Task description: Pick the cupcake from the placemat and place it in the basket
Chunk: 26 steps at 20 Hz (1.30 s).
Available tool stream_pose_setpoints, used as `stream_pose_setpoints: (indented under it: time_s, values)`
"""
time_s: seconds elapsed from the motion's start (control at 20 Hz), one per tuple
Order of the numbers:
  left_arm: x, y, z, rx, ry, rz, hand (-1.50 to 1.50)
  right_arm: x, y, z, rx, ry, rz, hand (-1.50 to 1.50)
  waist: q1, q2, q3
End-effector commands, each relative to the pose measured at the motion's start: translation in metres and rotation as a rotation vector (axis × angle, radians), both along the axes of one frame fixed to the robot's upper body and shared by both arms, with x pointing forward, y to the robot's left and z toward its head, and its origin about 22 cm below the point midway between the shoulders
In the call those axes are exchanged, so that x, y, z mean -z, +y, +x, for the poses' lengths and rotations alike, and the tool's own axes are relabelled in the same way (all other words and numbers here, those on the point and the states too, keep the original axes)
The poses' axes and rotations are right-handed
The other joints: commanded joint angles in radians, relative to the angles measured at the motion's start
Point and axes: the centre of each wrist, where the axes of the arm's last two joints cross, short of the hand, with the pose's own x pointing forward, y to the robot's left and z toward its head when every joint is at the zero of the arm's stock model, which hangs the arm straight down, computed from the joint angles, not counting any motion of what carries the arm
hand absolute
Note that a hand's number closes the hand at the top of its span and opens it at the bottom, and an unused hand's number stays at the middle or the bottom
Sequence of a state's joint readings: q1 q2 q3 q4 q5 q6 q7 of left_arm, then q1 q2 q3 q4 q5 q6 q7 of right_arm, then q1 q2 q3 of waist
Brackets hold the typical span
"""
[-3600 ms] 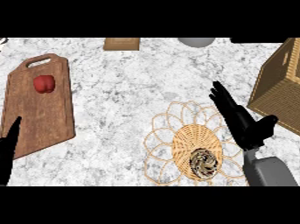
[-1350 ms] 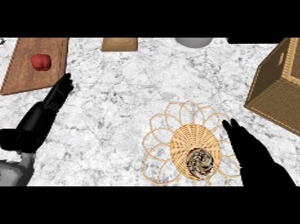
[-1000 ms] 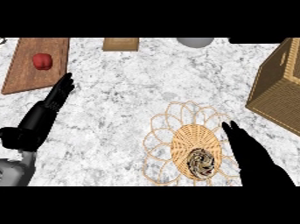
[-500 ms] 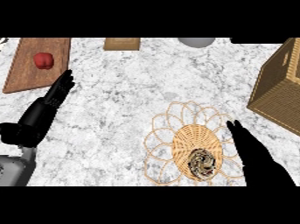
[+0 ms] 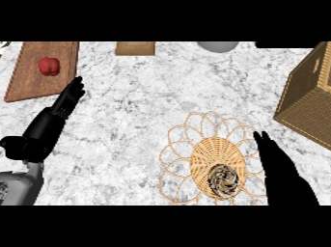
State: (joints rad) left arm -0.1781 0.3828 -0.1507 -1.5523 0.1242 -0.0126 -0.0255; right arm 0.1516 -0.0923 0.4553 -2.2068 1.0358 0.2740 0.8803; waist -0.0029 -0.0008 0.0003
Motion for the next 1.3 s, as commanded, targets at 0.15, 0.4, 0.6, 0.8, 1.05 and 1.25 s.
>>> stream_pose_setpoints:
  time_s: [0.15, 0.4, 0.6, 0.8, 1.05, 1.25]
  values:
    - [-0.003, 0.007, -0.012, -0.007, -0.006, -0.005, 0.00, 0.016, 0.005, 0.010, -0.014, -0.033, 0.037, -1.50, 0.005, 0.000, 0.000]
    - [0.011, -0.007, -0.002, -0.001, 0.000, -0.007, 0.00, 0.006, 0.015, 0.000, -0.034, -0.052, 0.054, -1.50, 0.002, 0.000, 0.000]
    - [-0.008, -0.004, -0.001, -0.018, 0.009, -0.003, 0.00, 0.017, 0.019, -0.026, -0.015, 0.005, 0.006, -1.50, -0.001, -0.001, 0.000]
    - [0.006, 0.005, 0.008, -0.003, -0.013, 0.001, 0.00, 0.021, 0.023, 0.001, -0.020, 0.031, -0.012, -1.50, 0.001, 0.001, 0.000]
    - [-0.017, 0.001, 0.005, -0.001, 0.018, -0.011, 0.00, 0.032, 0.024, 0.005, -0.028, 0.045, -0.035, -1.50, 0.001, 0.000, 0.000]
    - [0.002, 0.014, 0.011, -0.027, -0.001, -0.004, 0.00, 0.047, 0.021, 0.002, -0.017, 0.054, -0.045, -1.50, -0.001, 0.001, 0.000]
